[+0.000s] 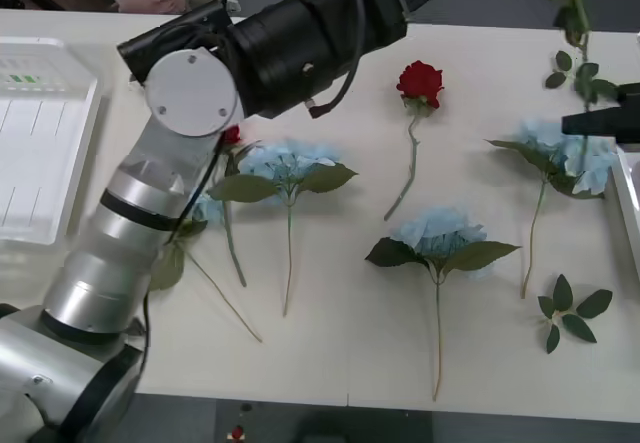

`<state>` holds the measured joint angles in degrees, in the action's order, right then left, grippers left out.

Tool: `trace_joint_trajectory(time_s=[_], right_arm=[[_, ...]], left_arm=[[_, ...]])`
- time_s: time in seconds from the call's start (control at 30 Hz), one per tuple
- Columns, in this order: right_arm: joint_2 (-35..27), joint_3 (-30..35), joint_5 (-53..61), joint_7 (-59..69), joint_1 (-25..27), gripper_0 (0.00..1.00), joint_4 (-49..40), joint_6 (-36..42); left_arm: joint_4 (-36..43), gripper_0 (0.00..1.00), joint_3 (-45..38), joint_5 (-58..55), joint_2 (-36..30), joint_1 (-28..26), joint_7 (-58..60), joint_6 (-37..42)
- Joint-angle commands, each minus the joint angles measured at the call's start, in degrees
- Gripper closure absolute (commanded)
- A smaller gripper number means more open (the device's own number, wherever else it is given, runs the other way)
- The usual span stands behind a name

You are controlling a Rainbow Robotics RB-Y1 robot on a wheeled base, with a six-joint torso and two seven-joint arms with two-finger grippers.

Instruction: Put the red flowers into the right box and the blue flowers into the left box

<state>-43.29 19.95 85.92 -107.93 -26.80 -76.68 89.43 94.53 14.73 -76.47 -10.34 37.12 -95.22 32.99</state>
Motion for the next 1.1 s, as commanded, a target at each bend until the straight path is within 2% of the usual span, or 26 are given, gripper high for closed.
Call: trace_joint_trajectory(time_s=[0.03, 0.33, 0.6, 0.8, 0.93, 1.1], right_arm=[[-5.9, 2.8, -7.2, 6.9, 0.3, 1.0, -1.5, 1.5], [-14.5, 3.6, -22.6, 15.1, 0.8, 1.0, -1.5, 5.0], [-18.0, 3.6, -31.8, 14.8, 3.2, 1.0, 1.4, 6.9], [-18.8, 3.6, -38.6, 13.7, 6.2, 1.0, 5.5, 0.7], [-18.8, 3.2, -40.2, 12.8, 10.5, 1.0, 6.6, -5.8], [-18.4, -1.8, -40.7, 12.7, 13.9, 1.0, 7.9, -15.0]], left_arm=[[6.4, 0.0, -0.3, -6.5, -7.8, -2.9, 0.6, 5.2], [20.8, 0.0, -0.9, -16.5, -22.2, -18.1, 3.7, 10.1], [29.6, 0.0, -1.2, -11.6, -32.5, -25.8, 13.6, 10.8], [29.9, 0.0, -7.1, -8.0, -38.2, -28.5, 21.0, 19.2], [29.7, 0.0, -10.6, -7.3, -42.0, -29.9, 30.2, 23.8], [28.2, 0.0, -11.0, -6.6, -45.0, -30.3, 41.2, 25.7]])
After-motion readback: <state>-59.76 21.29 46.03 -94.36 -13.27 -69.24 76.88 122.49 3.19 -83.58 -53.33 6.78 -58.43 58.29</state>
